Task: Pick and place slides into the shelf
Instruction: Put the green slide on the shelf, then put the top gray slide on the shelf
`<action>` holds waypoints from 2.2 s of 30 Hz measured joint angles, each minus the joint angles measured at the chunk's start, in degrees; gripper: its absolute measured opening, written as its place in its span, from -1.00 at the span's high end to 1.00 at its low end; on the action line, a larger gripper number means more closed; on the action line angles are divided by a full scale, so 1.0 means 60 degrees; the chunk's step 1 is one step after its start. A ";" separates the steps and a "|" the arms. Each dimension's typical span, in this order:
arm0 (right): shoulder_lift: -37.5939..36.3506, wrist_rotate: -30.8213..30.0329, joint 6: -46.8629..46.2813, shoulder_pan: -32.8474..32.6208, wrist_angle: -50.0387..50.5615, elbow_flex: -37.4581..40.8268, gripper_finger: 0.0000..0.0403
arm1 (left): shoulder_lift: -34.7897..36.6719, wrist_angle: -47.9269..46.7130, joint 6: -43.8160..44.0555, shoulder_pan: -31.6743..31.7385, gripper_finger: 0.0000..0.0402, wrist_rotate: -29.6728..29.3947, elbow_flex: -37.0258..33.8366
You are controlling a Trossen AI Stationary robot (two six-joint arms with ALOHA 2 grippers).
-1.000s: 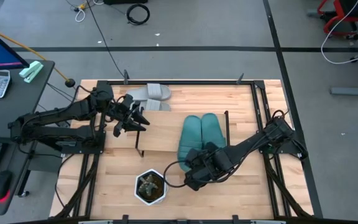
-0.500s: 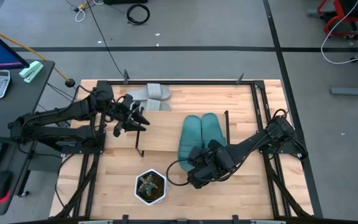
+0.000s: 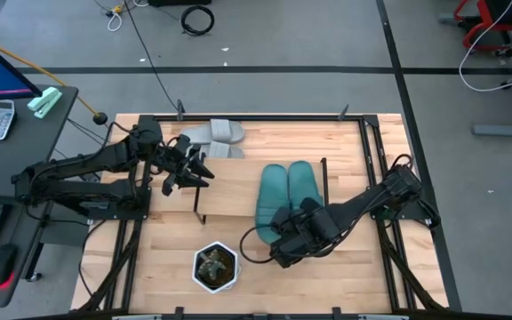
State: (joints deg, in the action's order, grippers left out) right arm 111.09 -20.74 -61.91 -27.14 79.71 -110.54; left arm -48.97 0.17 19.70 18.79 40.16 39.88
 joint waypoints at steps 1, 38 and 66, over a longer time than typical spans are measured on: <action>0.0000 -0.0017 0.0000 0.0000 0.0103 -0.0067 0.98 | 0.0000 0.0007 0.0000 0.0000 0.14 0.0000 0.0000; -0.0186 -0.0739 0.1095 0.0609 0.0663 -0.3055 0.94 | -0.0068 0.0416 0.1420 0.2713 0.14 -0.1351 0.0004; -0.0399 0.0493 0.8821 0.6686 -0.0983 -0.3242 0.80 | -0.2233 0.1861 0.4057 0.5587 0.15 -0.1370 0.0007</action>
State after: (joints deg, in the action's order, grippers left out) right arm 108.69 -17.78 -8.99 12.98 73.81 -129.99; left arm -62.37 11.33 44.04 52.31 31.94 39.92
